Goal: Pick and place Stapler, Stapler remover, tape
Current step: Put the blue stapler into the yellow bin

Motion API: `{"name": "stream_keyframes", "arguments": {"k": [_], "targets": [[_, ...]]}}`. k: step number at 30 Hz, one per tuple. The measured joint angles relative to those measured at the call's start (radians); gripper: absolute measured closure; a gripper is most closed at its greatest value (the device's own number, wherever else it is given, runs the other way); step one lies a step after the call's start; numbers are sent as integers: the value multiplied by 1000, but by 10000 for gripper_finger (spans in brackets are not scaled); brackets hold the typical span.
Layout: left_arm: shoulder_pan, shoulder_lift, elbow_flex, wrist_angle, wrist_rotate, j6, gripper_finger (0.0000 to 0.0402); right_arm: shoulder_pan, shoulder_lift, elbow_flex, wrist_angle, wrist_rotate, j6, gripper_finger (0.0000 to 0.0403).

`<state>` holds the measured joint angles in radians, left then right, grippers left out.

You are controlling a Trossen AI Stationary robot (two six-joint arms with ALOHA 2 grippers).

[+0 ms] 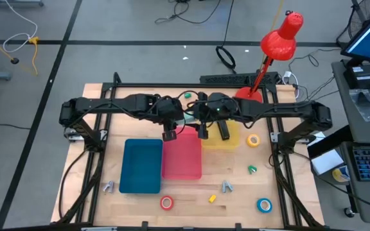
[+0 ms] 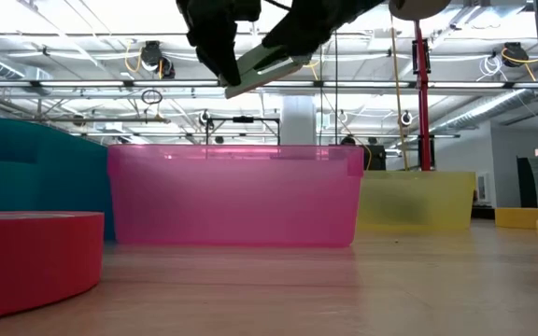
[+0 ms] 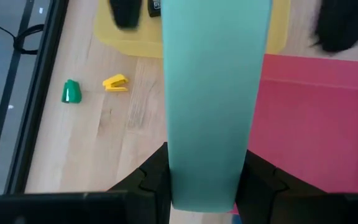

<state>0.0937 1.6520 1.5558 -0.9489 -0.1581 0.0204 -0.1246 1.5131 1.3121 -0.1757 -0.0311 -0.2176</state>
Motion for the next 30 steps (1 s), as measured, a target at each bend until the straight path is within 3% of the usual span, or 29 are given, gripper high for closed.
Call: {"name": "stream_keyframes", "arguments": {"k": [5, 23, 26, 30], "targets": [[0, 0, 0, -5, 0, 1, 275, 0, 9, 3, -2, 3, -14, 156], [-1, 0, 0, -15, 0, 28, 275, -11, 10, 3, 3, -11, -10, 282], [0, 0, 0, -15, 0, 30, 275, -11, 9, 3, 4, -11, -6, 284], [0, 0, 0, -9, -3, 8, 232, -11, 9, 2, -2, 5, -3, 285]]}}
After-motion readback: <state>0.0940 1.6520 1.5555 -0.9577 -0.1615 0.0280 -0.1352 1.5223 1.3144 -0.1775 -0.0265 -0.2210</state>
